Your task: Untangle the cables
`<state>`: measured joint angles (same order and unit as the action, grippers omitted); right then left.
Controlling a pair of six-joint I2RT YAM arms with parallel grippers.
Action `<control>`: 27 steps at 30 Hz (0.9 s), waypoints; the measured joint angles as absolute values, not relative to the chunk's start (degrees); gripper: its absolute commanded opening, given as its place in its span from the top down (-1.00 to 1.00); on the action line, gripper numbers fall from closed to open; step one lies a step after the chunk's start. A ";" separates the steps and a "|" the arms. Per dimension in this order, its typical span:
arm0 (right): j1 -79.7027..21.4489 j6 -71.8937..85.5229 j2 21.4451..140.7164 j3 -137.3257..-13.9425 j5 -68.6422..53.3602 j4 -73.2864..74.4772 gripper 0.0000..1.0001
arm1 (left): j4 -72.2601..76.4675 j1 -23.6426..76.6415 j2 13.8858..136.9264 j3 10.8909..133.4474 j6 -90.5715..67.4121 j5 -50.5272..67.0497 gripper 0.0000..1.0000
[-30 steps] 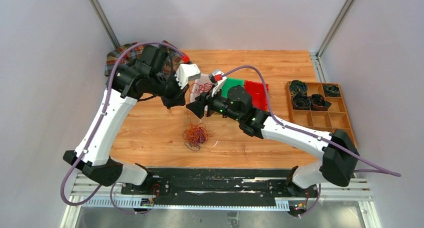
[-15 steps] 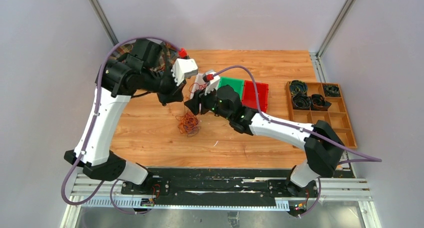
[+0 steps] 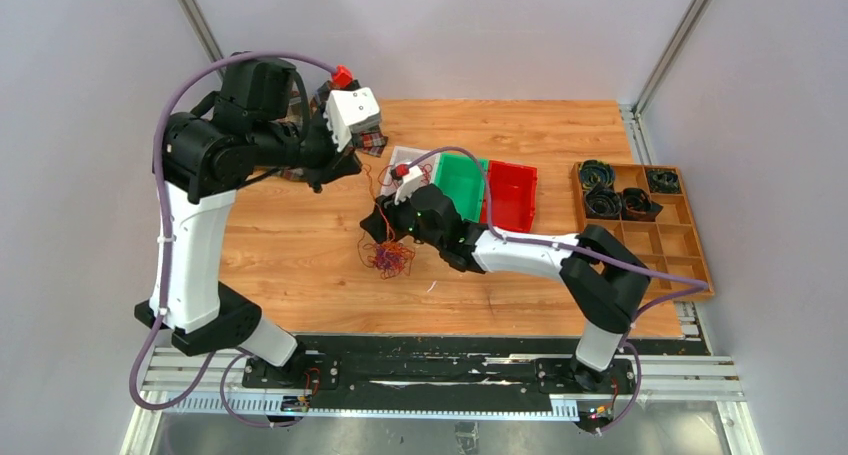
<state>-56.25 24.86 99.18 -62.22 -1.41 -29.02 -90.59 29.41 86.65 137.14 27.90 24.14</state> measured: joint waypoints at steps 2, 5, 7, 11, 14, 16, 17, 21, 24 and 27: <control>-56.25 25.58 100.79 -61.69 -1.52 -30.02 -0.04 | -90.89 29.41 87.29 139.63 27.90 23.27 0.99; -56.31 26.65 103.66 -60.42 -1.48 -31.33 -0.02 | -90.56 29.45 88.53 145.64 28.01 20.45 0.99; -56.31 27.35 104.97 -59.22 -1.48 -31.62 -0.02 | -89.06 29.45 88.20 147.33 28.45 17.89 0.99; -56.31 28.69 106.41 -56.16 -1.28 -32.03 -0.01 | -81.71 29.47 84.20 144.75 30.04 11.16 0.99; -56.31 29.34 106.43 -54.63 -1.13 -32.42 0.00 | -73.84 29.50 80.27 141.14 31.35 6.39 0.99; -56.31 29.63 106.43 -54.13 -0.93 -32.86 0.00 | -67.07 29.50 77.47 138.15 32.01 3.62 0.99; -56.31 29.80 106.41 -53.80 -0.82 -33.23 0.00 | -63.96 29.50 76.14 136.59 32.29 2.39 0.99; -56.31 30.20 106.04 -52.51 -0.43 -33.54 -0.11 | -53.12 29.50 71.33 129.40 33.08 -0.45 0.99; -56.31 29.87 103.15 -51.11 0.30 -31.77 -0.32 | -49.01 29.50 68.75 125.23 33.34 -0.62 0.99; -56.31 28.05 96.20 -50.48 0.69 -28.53 -0.50 | -47.59 29.50 66.15 119.83 33.50 0.03 0.99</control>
